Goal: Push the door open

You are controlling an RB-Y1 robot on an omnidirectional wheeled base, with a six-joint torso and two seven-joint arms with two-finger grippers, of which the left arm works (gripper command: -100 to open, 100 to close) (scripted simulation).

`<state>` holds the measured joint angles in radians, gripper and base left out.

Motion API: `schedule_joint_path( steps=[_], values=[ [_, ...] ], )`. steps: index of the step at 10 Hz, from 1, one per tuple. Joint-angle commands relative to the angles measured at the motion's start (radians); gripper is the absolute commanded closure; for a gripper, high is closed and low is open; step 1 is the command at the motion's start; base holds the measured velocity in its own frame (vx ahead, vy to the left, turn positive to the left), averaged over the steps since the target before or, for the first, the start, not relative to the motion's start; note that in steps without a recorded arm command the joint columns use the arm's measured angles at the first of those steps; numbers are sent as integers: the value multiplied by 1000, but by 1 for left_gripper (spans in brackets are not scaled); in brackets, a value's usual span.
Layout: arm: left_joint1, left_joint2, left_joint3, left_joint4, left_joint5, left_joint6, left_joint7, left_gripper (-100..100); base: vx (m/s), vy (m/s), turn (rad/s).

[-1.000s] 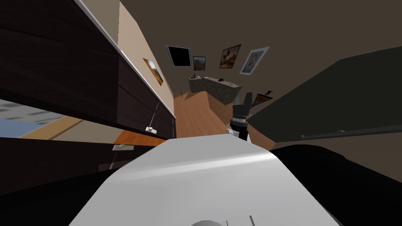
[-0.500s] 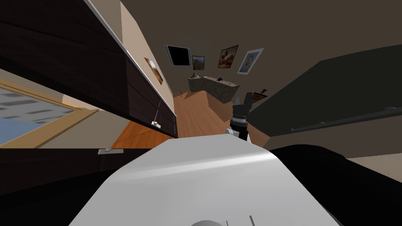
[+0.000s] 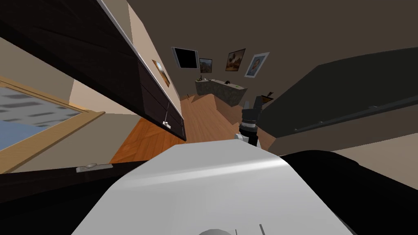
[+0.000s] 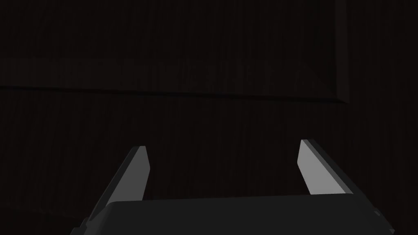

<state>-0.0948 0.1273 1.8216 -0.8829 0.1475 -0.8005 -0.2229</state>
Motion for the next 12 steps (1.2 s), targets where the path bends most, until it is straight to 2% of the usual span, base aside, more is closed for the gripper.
schedule_joint_path(
  steps=[1, 2, 5, 9, 12],
  values=[
    [6, 18, 8, -2, 18, -21, -28, -100, -34, -35, -26],
    [4, 18, 11, -1, 27, -30, -42, -100, -23, -74, 25],
    [-12, 4, 36, 2, 49, -53, -80, -100, 84, -108, -73],
    [-48, -34, 98, 5, 66, -72, -116, -100, 219, -77, -95],
    [-73, -59, 141, 7, 69, -78, -129, -100, 191, 3, -91]
  ],
)
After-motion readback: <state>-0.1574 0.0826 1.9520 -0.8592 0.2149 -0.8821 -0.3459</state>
